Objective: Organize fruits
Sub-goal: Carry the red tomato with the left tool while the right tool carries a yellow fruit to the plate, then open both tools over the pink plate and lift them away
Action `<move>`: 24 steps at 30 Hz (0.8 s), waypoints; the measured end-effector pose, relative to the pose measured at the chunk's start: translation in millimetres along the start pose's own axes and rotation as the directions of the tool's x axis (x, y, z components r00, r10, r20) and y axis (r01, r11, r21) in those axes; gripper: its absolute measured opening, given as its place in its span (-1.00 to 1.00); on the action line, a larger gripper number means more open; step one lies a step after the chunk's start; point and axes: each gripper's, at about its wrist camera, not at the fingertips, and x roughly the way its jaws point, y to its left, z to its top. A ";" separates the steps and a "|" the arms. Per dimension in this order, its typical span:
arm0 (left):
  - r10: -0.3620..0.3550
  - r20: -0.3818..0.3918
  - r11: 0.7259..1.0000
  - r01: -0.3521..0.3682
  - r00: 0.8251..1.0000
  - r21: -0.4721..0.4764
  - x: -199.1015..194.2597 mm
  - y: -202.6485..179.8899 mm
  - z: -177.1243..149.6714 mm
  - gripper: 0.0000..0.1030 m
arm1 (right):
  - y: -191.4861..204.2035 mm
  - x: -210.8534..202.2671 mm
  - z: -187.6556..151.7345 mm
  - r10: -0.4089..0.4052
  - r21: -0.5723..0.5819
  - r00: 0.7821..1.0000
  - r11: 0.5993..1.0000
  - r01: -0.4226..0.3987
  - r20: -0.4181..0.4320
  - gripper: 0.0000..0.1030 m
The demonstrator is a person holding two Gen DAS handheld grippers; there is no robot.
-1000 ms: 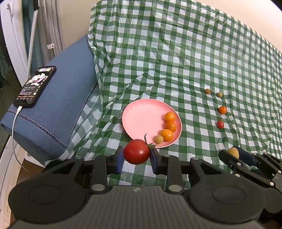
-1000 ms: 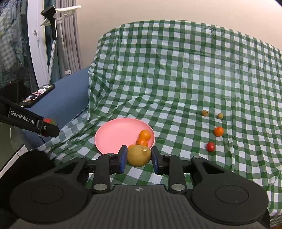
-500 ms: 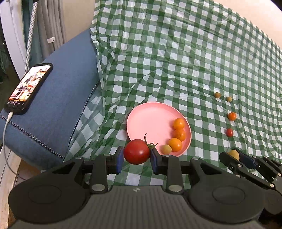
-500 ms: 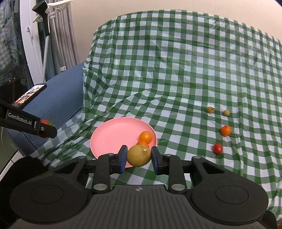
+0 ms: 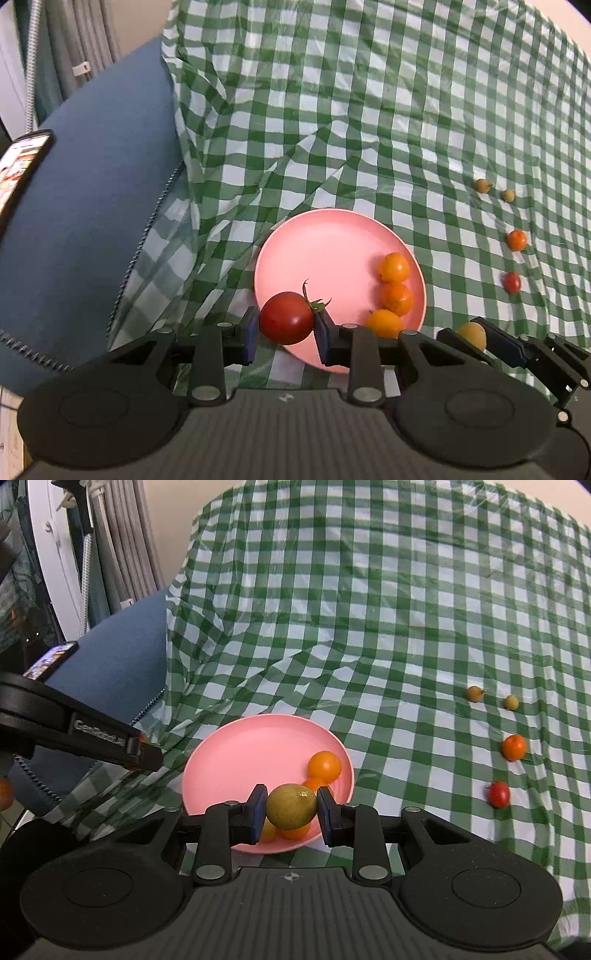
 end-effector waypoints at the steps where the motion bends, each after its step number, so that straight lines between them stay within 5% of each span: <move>1: 0.003 -0.007 1.000 -0.003 1.000 0.005 6.9 -2.6 2.7 -0.32 | 0.5 6.2 1.2 -0.001 -0.002 1.000 1.000 0.001 -0.006 -0.41; 21: 0.024 -0.120 0.998 -0.017 0.992 0.054 102.7 -7.0 29.5 -0.30 | 5.0 101.7 13.4 -0.015 -0.049 0.993 0.999 0.009 -0.119 -0.41; 22: 0.020 -0.122 0.999 -0.014 0.992 0.050 105.5 -6.2 31.6 -0.13 | 5.3 104.5 14.8 -0.016 -0.050 0.993 0.999 0.010 -0.121 -0.40; 24: 0.023 -0.116 0.999 -0.019 0.993 0.035 105.9 -4.9 35.4 0.56 | 7.0 105.9 19.5 -0.019 -0.057 0.993 0.998 0.013 -0.112 -0.28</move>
